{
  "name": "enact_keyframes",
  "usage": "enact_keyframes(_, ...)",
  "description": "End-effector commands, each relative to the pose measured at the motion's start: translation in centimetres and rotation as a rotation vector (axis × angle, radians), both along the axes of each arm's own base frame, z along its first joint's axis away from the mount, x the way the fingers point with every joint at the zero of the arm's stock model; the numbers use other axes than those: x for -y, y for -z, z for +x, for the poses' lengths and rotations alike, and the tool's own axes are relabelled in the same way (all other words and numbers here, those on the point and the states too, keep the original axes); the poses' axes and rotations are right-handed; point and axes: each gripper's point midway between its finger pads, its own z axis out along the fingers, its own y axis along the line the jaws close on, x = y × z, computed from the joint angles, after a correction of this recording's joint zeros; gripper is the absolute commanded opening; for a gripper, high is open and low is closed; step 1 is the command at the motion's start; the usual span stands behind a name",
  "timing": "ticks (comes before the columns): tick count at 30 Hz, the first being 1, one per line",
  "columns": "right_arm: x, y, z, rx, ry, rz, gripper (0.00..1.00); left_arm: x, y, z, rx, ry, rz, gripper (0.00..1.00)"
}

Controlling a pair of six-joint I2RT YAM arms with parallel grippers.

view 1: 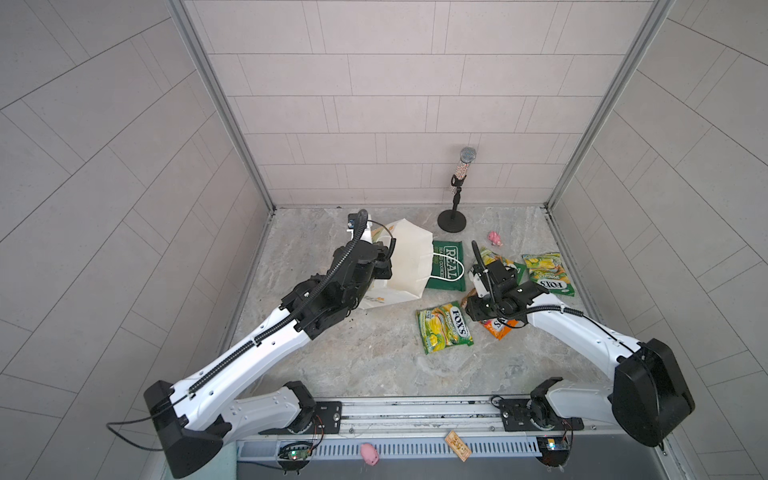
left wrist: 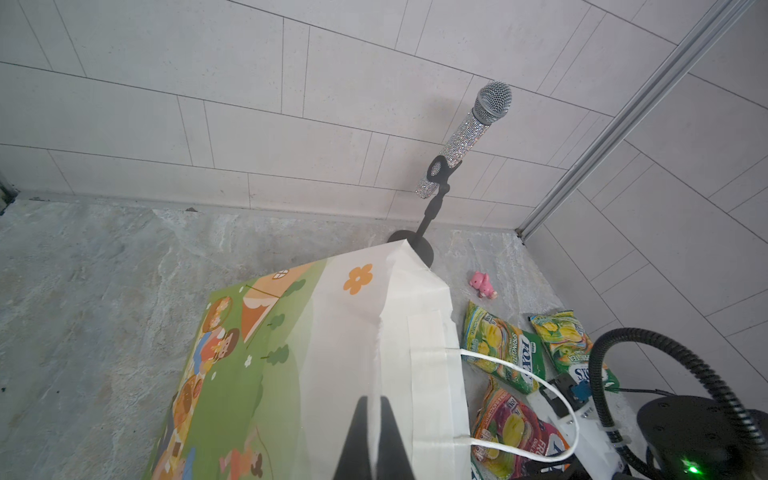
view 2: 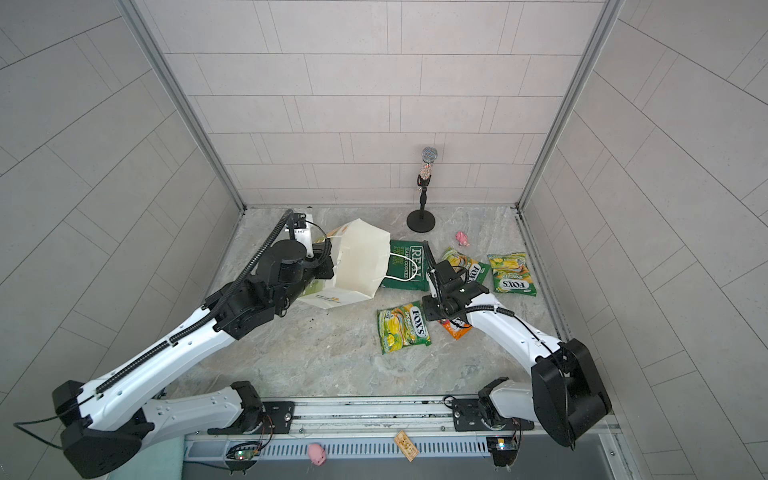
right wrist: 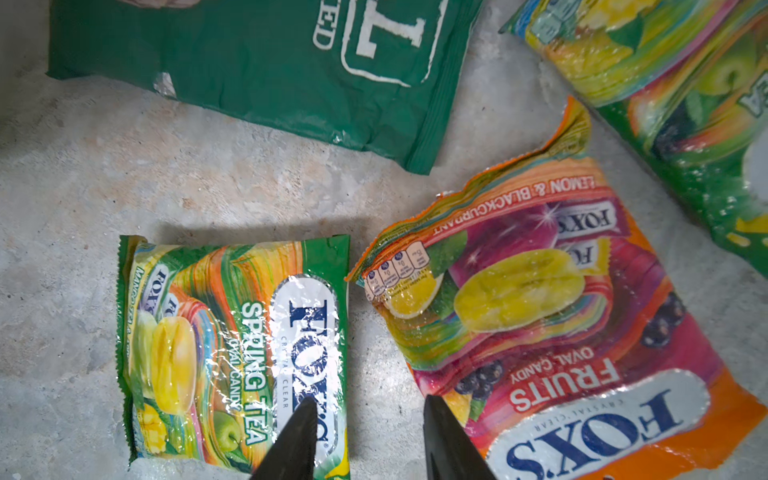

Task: Take the snacks out of the paper bag
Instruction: 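Set the paper bag upright with the left gripper and release it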

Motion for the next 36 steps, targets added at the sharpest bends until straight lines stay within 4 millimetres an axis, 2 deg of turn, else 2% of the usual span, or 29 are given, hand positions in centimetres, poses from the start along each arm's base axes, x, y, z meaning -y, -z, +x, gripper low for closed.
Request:
enact_keyframes(1, 0.9, 0.0, -0.6, -0.006, 0.014, -0.027, 0.44, 0.4, -2.9, 0.5, 0.060, 0.017, -0.050, 0.00)
enact_keyframes(11, 1.2, 0.1, -0.7, -0.006, 0.022, -0.027, 0.44, 1.8, -4.8, 1.5, 0.075, 0.058, -0.102, 0.00)
enact_keyframes(26, 1.4, 0.5, -0.9, -0.019, 0.025, -0.029, 0.44, 1.2, -7.5, 2.7, 0.125, 0.010, -0.129, 0.00)
enact_keyframes(32, 1.4, 0.9, -1.1, -0.034, 0.024, -0.030, 0.44, 0.2, -6.6, 3.0, 0.111, -0.047, -0.123, 0.00)
enact_keyframes(36, 1.4, 1.0, -1.2, -0.037, 0.022, -0.029, 0.44, -1.3, -5.6, 3.3, 0.099, -0.095, -0.123, 0.00)
